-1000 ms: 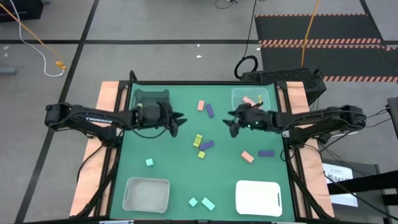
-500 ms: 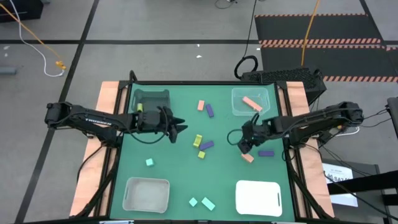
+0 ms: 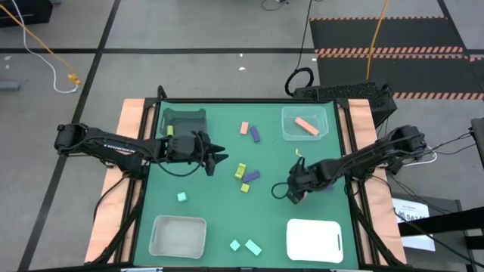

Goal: Sort & place blocks by color
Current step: Put the bottom peach orange block into the transparent bin, then put the top light blue block into the gray bin

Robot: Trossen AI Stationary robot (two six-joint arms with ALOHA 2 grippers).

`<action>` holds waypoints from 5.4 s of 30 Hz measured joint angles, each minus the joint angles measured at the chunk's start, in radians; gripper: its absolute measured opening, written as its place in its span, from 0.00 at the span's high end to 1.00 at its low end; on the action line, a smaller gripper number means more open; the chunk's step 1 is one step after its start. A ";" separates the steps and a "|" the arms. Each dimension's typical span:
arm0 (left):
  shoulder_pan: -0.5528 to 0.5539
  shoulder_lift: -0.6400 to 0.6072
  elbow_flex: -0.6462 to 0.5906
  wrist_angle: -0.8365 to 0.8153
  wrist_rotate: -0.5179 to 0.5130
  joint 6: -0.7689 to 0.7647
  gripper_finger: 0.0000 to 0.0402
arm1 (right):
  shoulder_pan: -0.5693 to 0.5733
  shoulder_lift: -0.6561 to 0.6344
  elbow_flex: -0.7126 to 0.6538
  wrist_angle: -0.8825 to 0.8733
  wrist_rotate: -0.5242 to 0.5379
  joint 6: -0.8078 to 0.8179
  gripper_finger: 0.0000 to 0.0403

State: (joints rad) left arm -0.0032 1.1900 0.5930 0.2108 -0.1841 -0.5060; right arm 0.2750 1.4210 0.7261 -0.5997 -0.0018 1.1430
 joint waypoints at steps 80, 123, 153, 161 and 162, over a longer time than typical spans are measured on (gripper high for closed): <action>-0.082 0.002 0.000 0.134 -0.001 0.143 0.54 | -0.801 -0.130 -0.002 0.343 0.418 -0.657 0.73; -0.469 0.002 0.000 -0.864 0.175 -0.260 0.54 | -0.834 -0.230 -0.001 0.280 0.182 -0.721 0.34; -0.429 0.001 0.140 -0.770 0.058 -0.190 0.54 | -0.833 -0.230 -0.001 0.281 0.182 -0.736 0.34; -0.483 0.001 0.190 -1.003 0.072 -0.698 0.52 | -0.834 -0.230 -0.001 0.281 0.182 -0.736 0.34; -0.490 0.001 0.190 -1.017 0.081 -0.743 0.51 | -0.833 -0.230 -0.001 0.281 0.182 -0.736 0.34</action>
State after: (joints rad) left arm -0.4937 1.1908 0.7826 -0.8057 -0.1027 -1.2489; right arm -0.5584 1.1912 0.7254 -0.3191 0.1806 0.4067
